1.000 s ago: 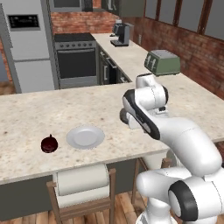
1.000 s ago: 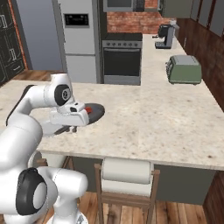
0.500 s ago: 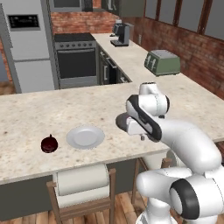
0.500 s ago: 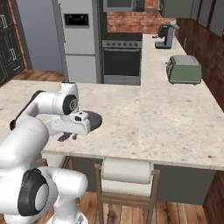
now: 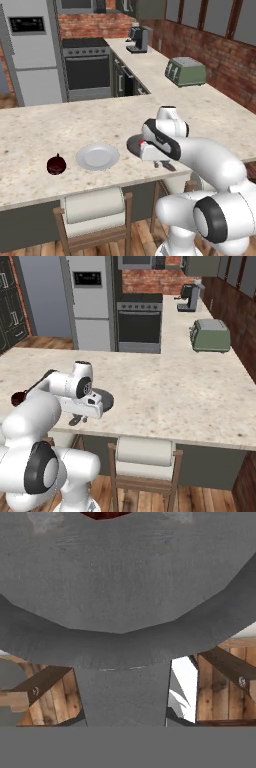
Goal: Pick up the pan with the steak in it and place it on the dining table. Then place the steak on the plate.
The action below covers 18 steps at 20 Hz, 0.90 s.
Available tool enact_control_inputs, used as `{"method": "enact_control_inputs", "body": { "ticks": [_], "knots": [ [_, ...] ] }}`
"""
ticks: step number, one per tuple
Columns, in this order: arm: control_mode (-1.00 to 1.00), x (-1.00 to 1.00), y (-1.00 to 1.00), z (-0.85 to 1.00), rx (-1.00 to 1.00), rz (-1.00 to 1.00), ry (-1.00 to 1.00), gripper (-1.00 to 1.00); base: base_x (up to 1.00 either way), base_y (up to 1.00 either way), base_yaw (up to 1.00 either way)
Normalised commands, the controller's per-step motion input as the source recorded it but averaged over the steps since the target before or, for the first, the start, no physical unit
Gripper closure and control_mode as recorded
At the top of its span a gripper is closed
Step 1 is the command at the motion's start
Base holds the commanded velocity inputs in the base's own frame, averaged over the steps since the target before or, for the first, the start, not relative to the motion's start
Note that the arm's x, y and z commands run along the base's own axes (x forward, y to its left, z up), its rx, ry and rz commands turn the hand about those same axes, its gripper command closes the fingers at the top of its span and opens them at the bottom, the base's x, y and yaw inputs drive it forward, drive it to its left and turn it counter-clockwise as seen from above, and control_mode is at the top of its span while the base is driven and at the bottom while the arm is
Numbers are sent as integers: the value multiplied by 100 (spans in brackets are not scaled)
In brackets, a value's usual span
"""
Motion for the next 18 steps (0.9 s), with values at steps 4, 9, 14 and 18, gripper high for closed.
{"method": "enact_control_inputs", "body": {
  "ticks": [4, 9, 14, 18],
  "knots": [
    [-100, 5, 10, -21, 0, 0, -4, 100, 0, 0, 0],
    [-100, 0, 0, -17, 0, 0, 0, 100, 0, 0, 0],
    [-100, 2, -3, -34, 0, 0, -3, 100, 0, 0, 0],
    [-100, 28, -6, -24, 0, 0, -3, 100, 0, 0, 0]
  ]
}}
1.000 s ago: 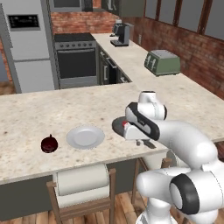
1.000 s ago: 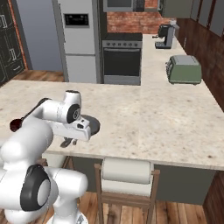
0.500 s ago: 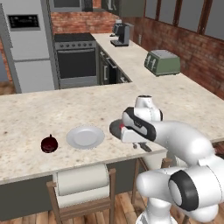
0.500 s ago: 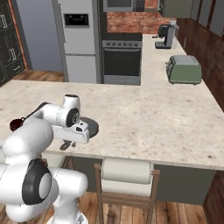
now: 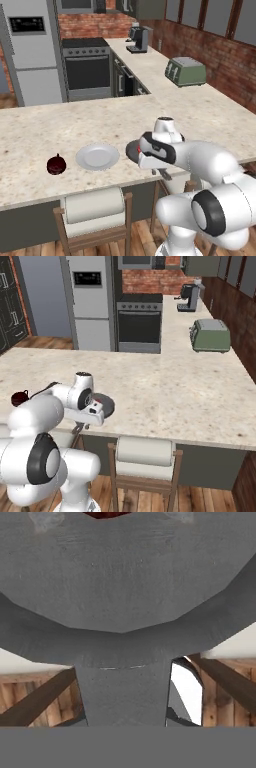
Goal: Pick up the pan with the steak in it and place it on the dining table. Then place the steak on the plate.
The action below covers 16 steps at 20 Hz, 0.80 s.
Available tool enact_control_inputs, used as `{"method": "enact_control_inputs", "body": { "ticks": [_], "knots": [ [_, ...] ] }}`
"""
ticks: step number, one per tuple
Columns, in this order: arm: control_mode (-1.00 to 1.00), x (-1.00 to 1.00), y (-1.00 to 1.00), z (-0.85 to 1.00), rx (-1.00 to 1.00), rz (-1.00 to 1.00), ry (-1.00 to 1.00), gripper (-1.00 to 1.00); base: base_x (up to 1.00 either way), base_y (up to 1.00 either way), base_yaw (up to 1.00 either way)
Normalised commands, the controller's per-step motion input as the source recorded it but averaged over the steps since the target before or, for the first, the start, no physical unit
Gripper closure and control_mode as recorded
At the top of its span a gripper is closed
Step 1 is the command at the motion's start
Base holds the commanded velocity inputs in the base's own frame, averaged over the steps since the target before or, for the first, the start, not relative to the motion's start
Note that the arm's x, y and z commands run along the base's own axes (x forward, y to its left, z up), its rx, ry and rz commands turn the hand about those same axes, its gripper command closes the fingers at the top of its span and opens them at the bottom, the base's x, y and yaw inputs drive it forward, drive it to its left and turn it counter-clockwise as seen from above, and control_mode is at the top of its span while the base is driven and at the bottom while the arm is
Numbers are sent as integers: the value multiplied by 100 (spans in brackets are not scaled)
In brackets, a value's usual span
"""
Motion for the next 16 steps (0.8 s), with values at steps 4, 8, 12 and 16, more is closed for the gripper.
{"method": "enact_control_inputs", "body": {
  "ticks": [4, 8, 12, 16],
  "knots": [
    [-100, 42, -6, -22, 0, 0, -1, 100, 0, 0, 0],
    [-100, 40, -7, -16, 0, -1, -1, 100, 0, 0, 0],
    [-100, 42, -1, -13, 0, -2, 0, 100, 0, 0, 0],
    [-100, 39, 0, -9, 0, -2, 0, 100, 0, 0, 0]
  ]
}}
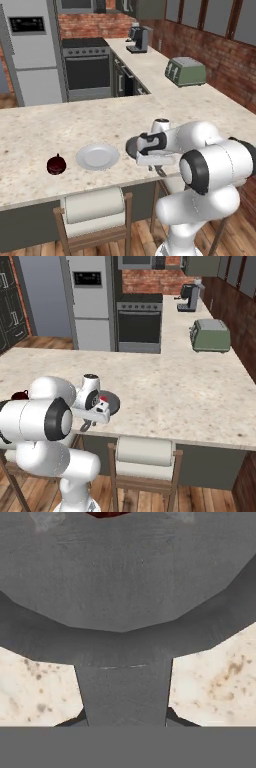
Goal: Pick up the pan with the steak in it and place it on the dining table. Then place the steak on the plate.
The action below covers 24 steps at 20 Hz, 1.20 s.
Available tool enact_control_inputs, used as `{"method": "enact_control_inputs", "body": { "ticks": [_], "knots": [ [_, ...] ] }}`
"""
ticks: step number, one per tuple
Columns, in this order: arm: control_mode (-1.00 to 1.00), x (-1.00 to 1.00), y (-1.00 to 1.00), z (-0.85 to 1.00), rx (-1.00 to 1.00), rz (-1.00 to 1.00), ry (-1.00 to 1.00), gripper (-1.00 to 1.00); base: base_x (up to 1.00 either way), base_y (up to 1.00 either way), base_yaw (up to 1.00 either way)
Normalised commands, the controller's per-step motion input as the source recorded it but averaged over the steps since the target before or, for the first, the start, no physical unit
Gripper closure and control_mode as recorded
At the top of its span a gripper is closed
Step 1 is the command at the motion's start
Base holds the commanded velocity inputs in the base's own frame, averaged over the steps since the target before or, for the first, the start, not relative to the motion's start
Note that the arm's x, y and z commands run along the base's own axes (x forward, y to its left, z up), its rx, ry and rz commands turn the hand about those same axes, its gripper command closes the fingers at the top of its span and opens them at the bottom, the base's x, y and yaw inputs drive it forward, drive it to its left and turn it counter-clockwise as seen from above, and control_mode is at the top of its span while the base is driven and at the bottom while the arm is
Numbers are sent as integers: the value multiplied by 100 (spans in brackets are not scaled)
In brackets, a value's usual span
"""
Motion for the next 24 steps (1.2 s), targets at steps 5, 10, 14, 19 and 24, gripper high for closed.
{"method": "enact_control_inputs", "body": {
  "ticks": [5, 10, 14, 19, 24],
  "knots": [
    [-100, 33, 0, -8, 0, -1, 0, 100, 0, 0, 0],
    [-100, 17, 0, -14, -3, -1, 0, 100, 0, 0, 0],
    [-100, 9, 0, -32, -5, 0, 0, 100, 0, 0, 0],
    [-100, 14, 0, -24, -4, 0, 0, 100, 0, 0, 0],
    [-100, 2, 0, -3, 0, 0, 0, -100, 0, 0, 0]
  ]
}}
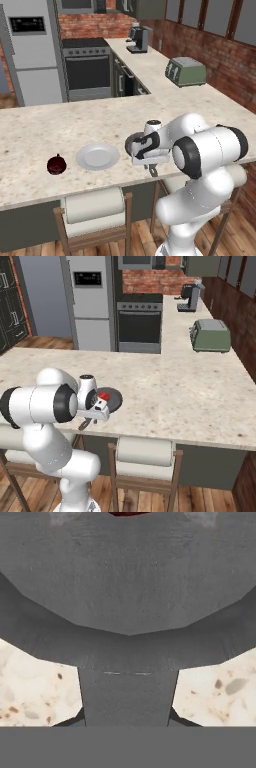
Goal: Pick up the pan with the steak in it and place it on the dining table. Then place the steak on the plate.
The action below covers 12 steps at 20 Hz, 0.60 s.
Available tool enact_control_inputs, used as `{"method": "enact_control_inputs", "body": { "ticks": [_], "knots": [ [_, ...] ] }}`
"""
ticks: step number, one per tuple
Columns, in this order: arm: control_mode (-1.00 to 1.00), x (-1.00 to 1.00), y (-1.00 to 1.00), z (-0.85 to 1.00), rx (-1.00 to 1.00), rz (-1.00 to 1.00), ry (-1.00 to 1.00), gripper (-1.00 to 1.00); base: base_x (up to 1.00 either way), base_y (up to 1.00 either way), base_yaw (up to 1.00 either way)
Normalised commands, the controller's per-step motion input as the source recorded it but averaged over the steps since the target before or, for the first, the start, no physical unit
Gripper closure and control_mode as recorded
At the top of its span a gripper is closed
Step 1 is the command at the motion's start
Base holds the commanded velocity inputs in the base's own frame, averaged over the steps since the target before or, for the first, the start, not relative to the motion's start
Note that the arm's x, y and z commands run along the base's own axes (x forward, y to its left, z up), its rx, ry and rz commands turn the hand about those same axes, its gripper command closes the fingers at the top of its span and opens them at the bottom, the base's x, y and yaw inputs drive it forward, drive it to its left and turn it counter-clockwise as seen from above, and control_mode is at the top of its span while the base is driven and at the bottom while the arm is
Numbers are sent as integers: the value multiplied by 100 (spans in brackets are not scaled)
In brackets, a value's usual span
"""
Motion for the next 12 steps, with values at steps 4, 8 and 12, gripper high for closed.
{"method": "enact_control_inputs", "body": {
  "ticks": [4, 8, 12],
  "knots": [
    [-100, 0, 0, 7, 1, 0, 0, -100, 0, 0, 0],
    [-100, -4, 0, 33, 3, -4, -3, -100, 0, 0, 0],
    [-100, -25, -2, 42, 2, -3, -7, -100, 0, 0, 0]
  ]
}}
